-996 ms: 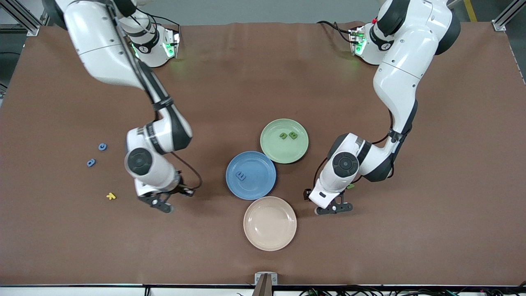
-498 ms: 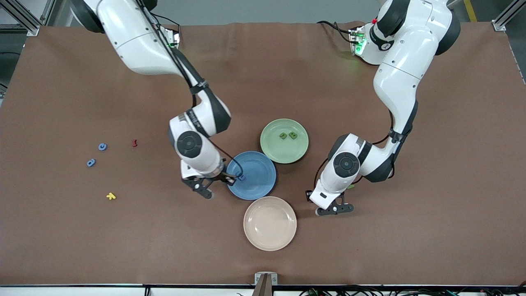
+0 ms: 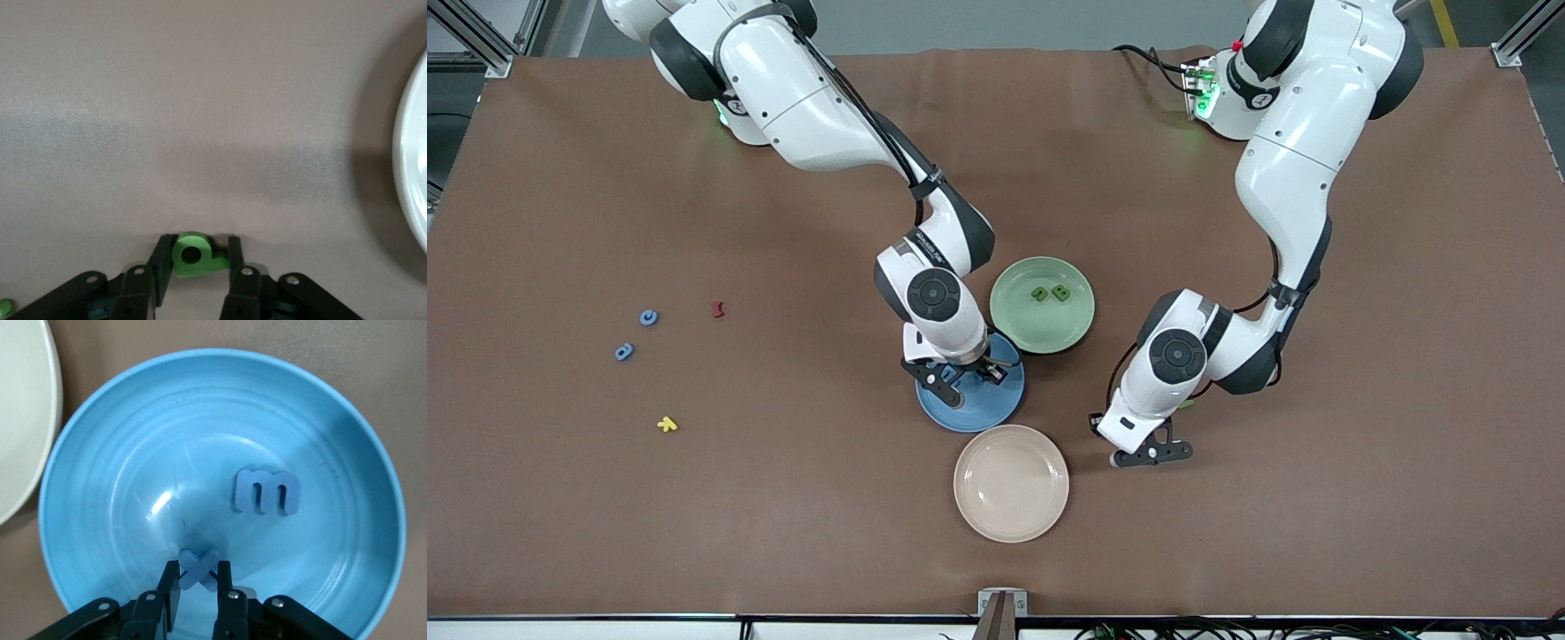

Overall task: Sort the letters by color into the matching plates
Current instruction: 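Drop the blue x in the blue plate while the left gripper grasps the p, then place the green p on the green plate while the right gripper reaches the e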

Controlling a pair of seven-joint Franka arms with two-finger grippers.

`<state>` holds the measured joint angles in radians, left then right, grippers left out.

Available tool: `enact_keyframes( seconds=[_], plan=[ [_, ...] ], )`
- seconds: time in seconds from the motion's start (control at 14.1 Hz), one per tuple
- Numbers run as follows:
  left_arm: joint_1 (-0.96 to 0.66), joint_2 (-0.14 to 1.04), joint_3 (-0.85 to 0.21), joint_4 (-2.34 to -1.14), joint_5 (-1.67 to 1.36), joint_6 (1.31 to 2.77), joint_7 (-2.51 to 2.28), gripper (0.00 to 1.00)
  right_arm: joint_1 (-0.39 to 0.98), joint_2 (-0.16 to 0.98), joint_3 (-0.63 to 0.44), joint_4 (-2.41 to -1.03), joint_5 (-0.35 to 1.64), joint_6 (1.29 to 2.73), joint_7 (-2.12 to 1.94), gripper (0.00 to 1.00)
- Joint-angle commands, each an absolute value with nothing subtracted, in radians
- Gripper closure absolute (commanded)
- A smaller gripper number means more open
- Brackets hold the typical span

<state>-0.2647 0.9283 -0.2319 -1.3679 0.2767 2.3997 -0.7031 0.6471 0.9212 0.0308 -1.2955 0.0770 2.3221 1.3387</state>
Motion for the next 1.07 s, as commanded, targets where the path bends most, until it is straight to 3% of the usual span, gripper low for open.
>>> enact_keyframes(
  seconds=[0.0, 0.28, 0.57, 1.0],
  plan=[
    [-0.273, 0.943, -0.225, -1.347, 0.290, 2.410, -0.701, 0.71, 0.644, 0.928, 0.026, -1.256, 0.087, 2.301, 1.390, 0.00],
    [-0.273, 0.913, -0.227, -1.348, 0.285, 2.396, -0.703, 0.72, 0.595, 0.896, 0.021, -1.270, 0.080, 2.275, 1.335, 0.00],
    [-0.276, 0.847, -0.242, -1.359, 0.284, 2.280, -0.765, 0.72, 0.473, 0.784, 0.017, -1.279, 0.078, 1.955, 0.994, 0.00],
    [-0.296, 0.793, -0.409, -1.358, 0.282, 2.068, -0.972, 0.72, 0.240, 0.439, 0.018, -1.696, -0.028, 1.986, 0.518, 0.00]
  ],
)
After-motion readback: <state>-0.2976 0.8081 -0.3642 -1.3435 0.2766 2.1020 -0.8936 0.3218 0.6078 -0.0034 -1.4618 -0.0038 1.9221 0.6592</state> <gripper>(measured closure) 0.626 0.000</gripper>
